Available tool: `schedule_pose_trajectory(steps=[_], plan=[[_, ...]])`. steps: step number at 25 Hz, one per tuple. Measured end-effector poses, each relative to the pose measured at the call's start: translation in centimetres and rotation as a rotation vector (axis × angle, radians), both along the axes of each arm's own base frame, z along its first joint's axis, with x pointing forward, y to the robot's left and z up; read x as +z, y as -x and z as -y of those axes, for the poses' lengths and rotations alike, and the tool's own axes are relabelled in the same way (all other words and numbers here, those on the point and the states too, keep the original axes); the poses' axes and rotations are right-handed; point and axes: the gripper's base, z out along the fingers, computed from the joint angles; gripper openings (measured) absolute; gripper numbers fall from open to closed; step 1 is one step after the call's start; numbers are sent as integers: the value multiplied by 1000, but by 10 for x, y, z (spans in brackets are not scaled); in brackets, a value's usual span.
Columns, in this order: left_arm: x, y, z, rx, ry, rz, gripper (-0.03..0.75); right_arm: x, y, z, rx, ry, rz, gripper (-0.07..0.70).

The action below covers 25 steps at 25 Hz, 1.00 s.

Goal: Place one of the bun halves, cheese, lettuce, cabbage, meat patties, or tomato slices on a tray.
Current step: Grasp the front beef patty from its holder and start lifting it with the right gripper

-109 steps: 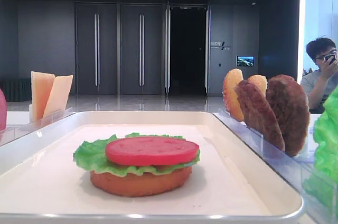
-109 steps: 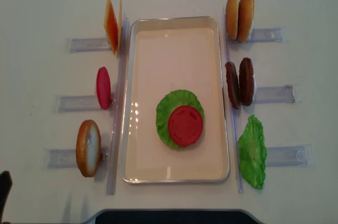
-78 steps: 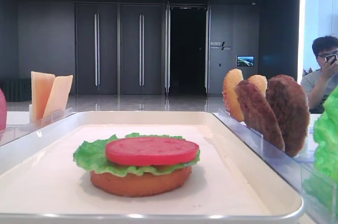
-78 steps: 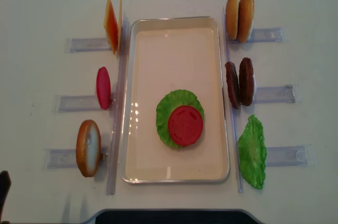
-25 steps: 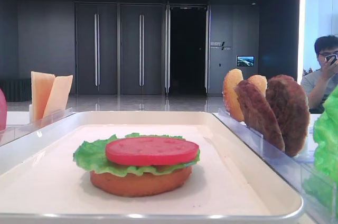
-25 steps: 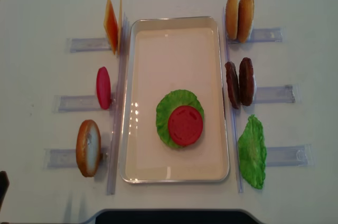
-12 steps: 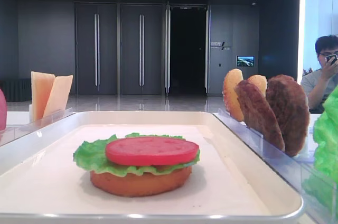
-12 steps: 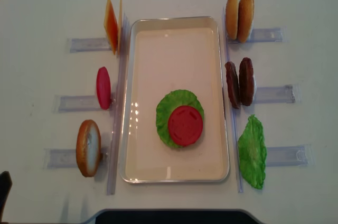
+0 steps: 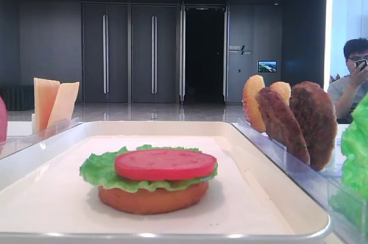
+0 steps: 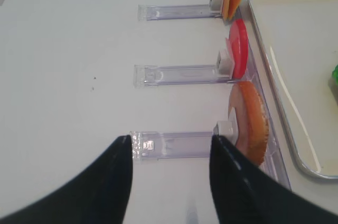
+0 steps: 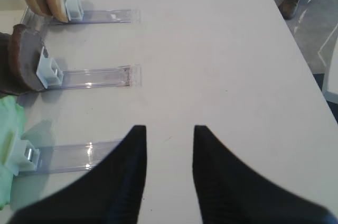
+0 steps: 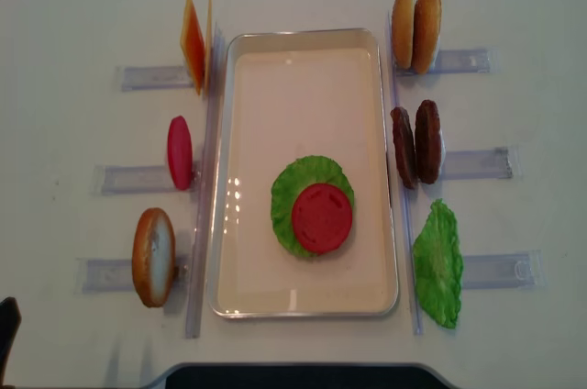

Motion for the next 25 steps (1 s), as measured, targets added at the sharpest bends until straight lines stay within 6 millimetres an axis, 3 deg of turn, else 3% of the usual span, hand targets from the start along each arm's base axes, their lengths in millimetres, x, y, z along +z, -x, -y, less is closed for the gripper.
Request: schedule_pose_trajectory(steps=[7,12,25], plan=[[0,0,0,0,1,0,359,2,0,0,6,9,-34,243],[0,0,0,1,0,0,359,11,-16,0,10,13,-134,243],[0,0,0,2,1,0,357,38,-113,0,27,1,-480,270]])
